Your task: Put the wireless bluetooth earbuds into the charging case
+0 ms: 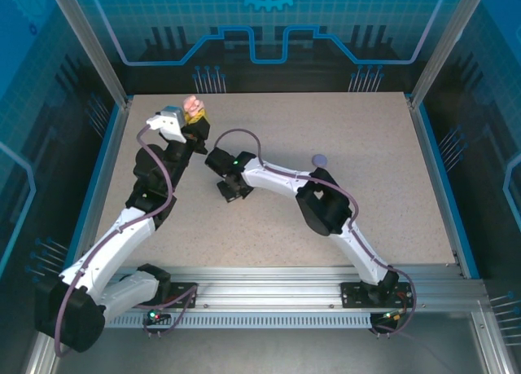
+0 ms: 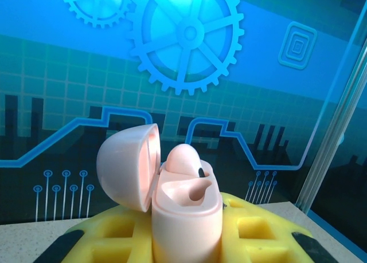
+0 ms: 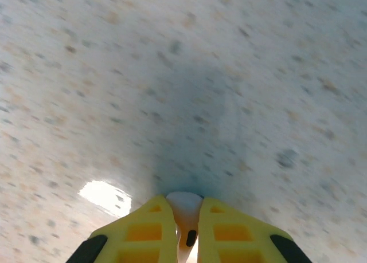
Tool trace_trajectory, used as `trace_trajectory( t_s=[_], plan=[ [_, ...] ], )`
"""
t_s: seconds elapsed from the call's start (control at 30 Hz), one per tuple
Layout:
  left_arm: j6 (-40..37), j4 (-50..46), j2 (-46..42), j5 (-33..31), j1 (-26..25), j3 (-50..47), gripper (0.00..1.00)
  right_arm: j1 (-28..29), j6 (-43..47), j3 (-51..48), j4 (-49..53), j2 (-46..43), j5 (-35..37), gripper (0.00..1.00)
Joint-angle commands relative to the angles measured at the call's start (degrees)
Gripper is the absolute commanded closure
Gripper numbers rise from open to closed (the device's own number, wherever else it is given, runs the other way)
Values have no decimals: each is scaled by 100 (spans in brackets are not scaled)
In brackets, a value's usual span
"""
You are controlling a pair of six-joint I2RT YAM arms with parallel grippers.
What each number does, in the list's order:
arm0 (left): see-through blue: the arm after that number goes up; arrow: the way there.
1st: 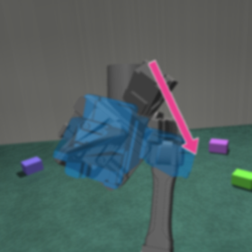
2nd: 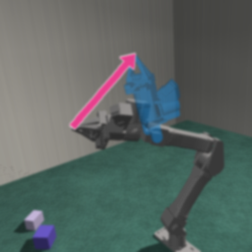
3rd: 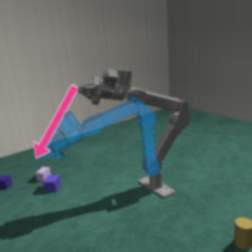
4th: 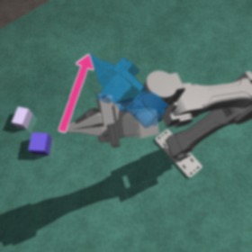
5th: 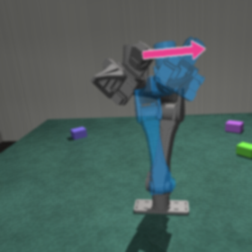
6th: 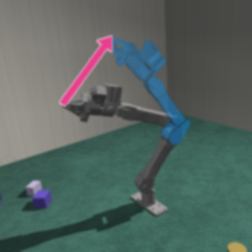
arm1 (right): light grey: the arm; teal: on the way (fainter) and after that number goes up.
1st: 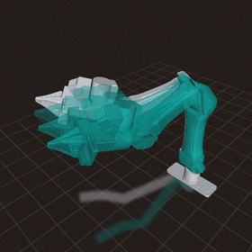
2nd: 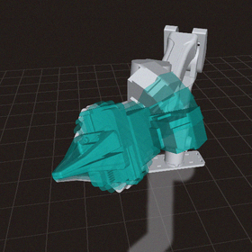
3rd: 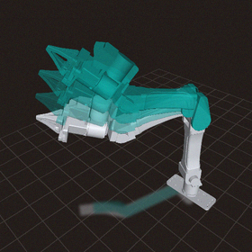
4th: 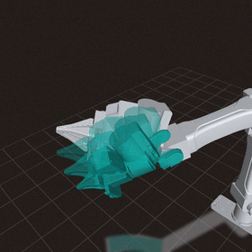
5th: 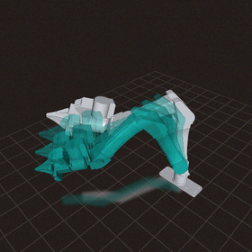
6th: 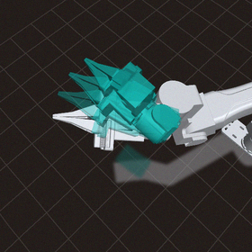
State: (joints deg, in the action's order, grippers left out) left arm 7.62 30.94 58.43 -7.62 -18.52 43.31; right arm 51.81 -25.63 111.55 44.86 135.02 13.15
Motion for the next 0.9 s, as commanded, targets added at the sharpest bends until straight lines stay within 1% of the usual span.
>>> trace_trajectory(
  t_s=[0.0, 0.17, 0.27, 0.47, 0.63, 0.73, 0.87],
  plan=[
    [120, 7, 10, 202, 42, 162, 100, -165, -38, -621, -324, -622, 177, 88],
    [162, -96, 6, 320, 33, 199, 100, -357, -52, -1885, -797, -1396, 282, 88],
    [184, -111, 43, 457, 33, 209, 100, -503, -75, -2469, -947, -1879, 336, 89],
    [192, -19, 120, 956, -6, 161, 100, -799, -19, -3274, -1106, -3284, 559, 89],
    [130, 50, 243, 1282, -130, 167, 100, -1080, 253, -3307, -1114, -4592, 583, 88],
    [27, 68, 367, 1405, -301, 187, 100, -1213, 495, -3052, -1174, -5184, 433, 87],
    [-87, 116, 549, 1574, -515, 182, 100, -1346, 776, -2716, -1391, -5792, 16, 87]
  ],
)
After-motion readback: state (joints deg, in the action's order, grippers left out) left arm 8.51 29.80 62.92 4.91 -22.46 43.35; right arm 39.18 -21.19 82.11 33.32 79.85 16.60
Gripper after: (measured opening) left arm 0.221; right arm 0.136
